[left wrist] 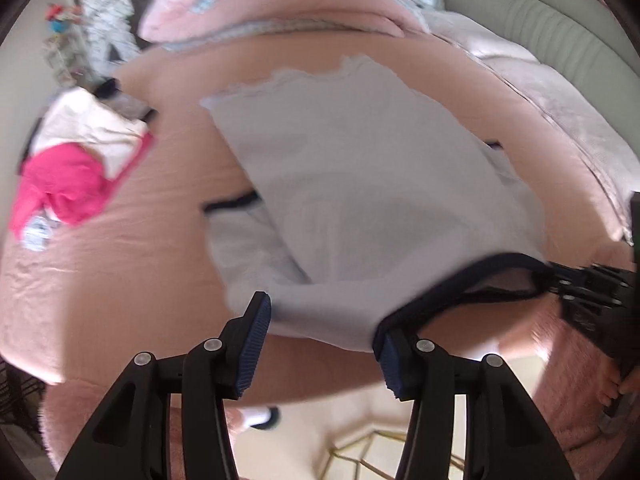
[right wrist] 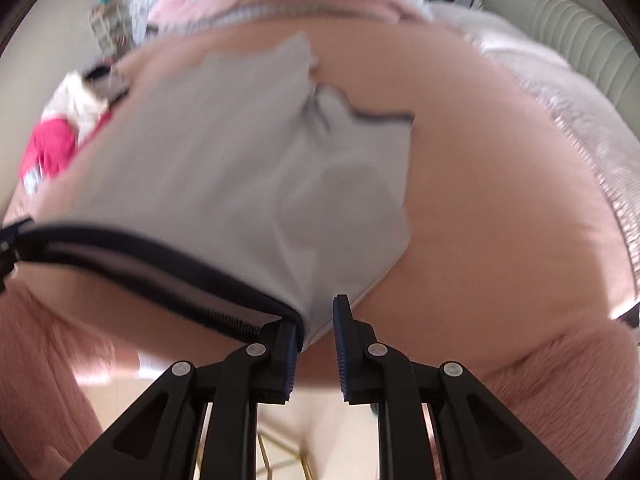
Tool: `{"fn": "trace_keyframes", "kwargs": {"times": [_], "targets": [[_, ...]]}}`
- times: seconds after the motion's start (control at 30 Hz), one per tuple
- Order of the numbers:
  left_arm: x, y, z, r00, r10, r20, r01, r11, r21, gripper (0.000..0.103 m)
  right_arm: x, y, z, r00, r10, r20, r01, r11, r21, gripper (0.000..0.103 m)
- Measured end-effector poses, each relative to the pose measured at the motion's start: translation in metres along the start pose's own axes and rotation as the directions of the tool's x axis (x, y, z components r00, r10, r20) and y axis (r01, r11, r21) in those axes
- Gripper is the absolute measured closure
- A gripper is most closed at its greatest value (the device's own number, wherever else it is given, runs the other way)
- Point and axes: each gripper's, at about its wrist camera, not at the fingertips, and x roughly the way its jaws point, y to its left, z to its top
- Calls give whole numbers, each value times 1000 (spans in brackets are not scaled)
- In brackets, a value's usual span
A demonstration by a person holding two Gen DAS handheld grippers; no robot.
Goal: Fold clothes
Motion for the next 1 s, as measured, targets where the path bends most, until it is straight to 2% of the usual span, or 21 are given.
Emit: {"fn": "trace_keyframes", "kwargs": {"times": [0.03,0.1,0.23,0.33,0.4,0.43,0.5,0.53,0.6,0.67,0.73,0.77,0.9,0.97,1.0], "targets": [[5,-3,-5,998,-50,-36,50,999,13,55,5,2,-4,1000,3,-31,-3,1000,-10,89],[13,-8,-14,984,-143,-102,147,989,30,55,-3,3,-2,998,58,-32,-58,998,-16,88],[7,-2,-24,965,-238,-107,238,971,-20,55,-40,5,11,985,171,5,-170,982,-76,86],[2,21,-21,958,-282,-50,272,950,-155,55,-67,-3,18,955,286,81,-281,958,-63,86],[8,42,-20,957,-290,-9,274,913,-301,55,-72,-13,23,935,325,140,-326,945,-18,78],[14,50,-22,956,-293,-2,271,888,-371,56,-65,-18,26,940,303,154,-310,951,21,77],[29,64,-25,952,-305,2,268,834,-481,56,-37,-20,29,968,226,112,-237,967,97,77],[34,68,-26,950,-311,7,270,813,-515,56,-23,-23,33,973,213,90,-223,967,121,77],[36,64,-25,959,-282,30,259,827,-500,56,-5,-20,39,973,216,85,-226,965,134,77],[37,53,-21,980,-199,29,192,883,-428,56,10,-12,38,981,184,59,-189,976,106,77],[49,42,-19,989,-140,-53,112,926,-361,56,25,-2,33,992,124,16,-125,991,51,77],[58,38,-20,987,-113,-115,69,942,-328,56,31,2,29,996,93,-2,-93,995,24,77],[51,29,-29,986,-46,-162,12,979,-205,56,27,12,13,999,1,-34,-3,997,-76,76],[45,31,-30,985,-45,-166,11,979,-202,56,20,11,6,999,-14,-45,10,996,-90,75],[41,36,-30,986,-78,-147,41,969,-243,56,16,9,4,999,-8,-46,4,997,-80,75]]}}
